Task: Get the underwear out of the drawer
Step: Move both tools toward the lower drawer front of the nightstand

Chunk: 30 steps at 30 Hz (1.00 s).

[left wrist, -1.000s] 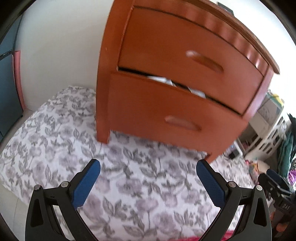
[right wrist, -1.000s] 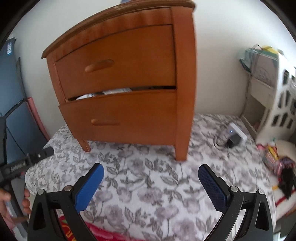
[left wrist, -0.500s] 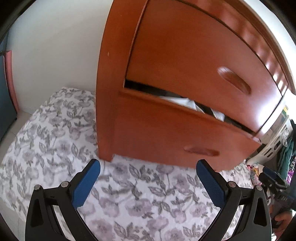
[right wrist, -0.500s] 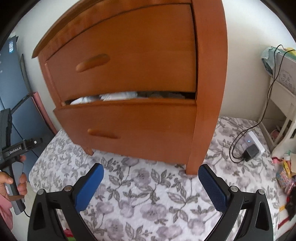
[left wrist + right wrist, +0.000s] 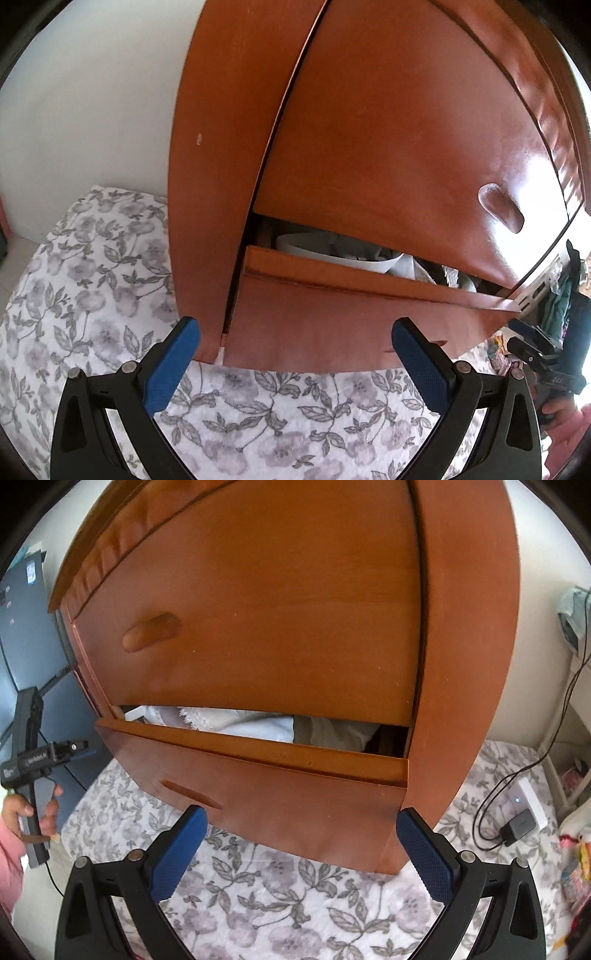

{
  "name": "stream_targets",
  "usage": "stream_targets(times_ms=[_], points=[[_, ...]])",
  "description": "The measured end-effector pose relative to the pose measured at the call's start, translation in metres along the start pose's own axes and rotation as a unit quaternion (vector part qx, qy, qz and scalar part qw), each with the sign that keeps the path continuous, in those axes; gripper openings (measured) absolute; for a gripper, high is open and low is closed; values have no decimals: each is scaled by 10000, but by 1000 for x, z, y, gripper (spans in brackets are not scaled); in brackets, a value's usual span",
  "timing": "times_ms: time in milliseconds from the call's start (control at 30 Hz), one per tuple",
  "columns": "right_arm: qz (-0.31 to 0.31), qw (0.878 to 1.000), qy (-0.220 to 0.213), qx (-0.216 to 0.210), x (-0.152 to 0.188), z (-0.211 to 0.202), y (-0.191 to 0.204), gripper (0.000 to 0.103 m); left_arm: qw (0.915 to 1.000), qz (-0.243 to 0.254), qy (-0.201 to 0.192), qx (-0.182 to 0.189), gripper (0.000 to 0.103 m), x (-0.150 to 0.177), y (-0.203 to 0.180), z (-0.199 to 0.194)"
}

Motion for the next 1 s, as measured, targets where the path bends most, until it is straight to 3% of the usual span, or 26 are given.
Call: stream_targets(times_ms=[667, 1000], points=[[-286, 9996, 8, 5, -16, 12, -11, 103, 9986, 481, 194, 107, 103, -18, -16, 19], [-353, 9994, -11, -60, -21, 12, -10, 103, 9987, 470, 140, 96, 103, -22, -17, 22]])
Point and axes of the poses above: each gripper's, at about its wrist camera, not at the fingertips, and z roughly the way its jaws point, y to its left, x to its underside, the point moved 8 cm from there along z, roughly the way its jaws point, and after that the axes turned 1 degree about -x, right-handed, at the moved point
